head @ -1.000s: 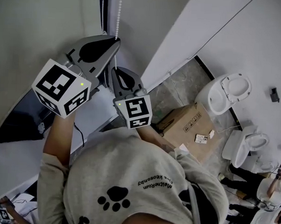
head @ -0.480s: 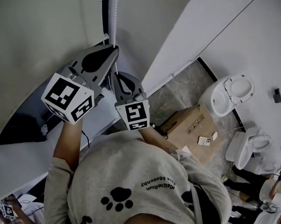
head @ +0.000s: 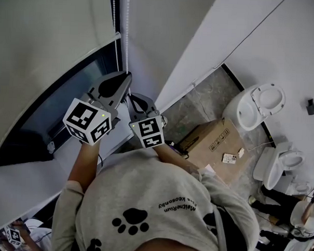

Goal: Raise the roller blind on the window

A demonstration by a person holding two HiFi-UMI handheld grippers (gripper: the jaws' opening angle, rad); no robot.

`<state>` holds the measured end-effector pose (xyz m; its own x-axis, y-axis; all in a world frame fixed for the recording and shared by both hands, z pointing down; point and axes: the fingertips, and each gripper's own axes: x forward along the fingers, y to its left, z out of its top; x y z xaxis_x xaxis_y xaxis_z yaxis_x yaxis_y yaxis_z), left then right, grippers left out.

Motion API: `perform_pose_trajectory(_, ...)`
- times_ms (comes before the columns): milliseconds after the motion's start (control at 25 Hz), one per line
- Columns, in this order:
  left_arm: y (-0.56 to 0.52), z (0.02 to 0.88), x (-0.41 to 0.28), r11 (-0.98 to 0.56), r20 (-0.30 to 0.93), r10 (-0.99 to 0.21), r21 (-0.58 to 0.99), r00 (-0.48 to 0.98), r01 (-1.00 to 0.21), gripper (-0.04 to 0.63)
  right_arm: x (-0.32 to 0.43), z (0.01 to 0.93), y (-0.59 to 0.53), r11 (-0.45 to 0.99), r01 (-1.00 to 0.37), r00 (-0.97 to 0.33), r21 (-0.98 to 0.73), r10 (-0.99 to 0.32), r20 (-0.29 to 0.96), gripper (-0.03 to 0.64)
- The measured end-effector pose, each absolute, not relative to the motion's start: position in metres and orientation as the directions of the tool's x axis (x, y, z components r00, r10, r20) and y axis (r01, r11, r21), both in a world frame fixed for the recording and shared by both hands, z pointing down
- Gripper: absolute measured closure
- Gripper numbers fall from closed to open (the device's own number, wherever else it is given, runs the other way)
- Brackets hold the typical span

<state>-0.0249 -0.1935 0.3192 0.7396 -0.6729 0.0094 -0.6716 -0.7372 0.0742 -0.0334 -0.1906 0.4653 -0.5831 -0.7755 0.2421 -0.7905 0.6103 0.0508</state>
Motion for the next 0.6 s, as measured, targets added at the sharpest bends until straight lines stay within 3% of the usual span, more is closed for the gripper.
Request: perform_pose_trajectory(600, -0.193, 0.423, -0.038, -0.685, 0.176, -0.688, 0.166, 0.705, -0.710, 0.588, -0.042, 0.568, -0.180, 0.644, -0.764, -0.573, -0.040, -0.647, 0.503, 0.607)
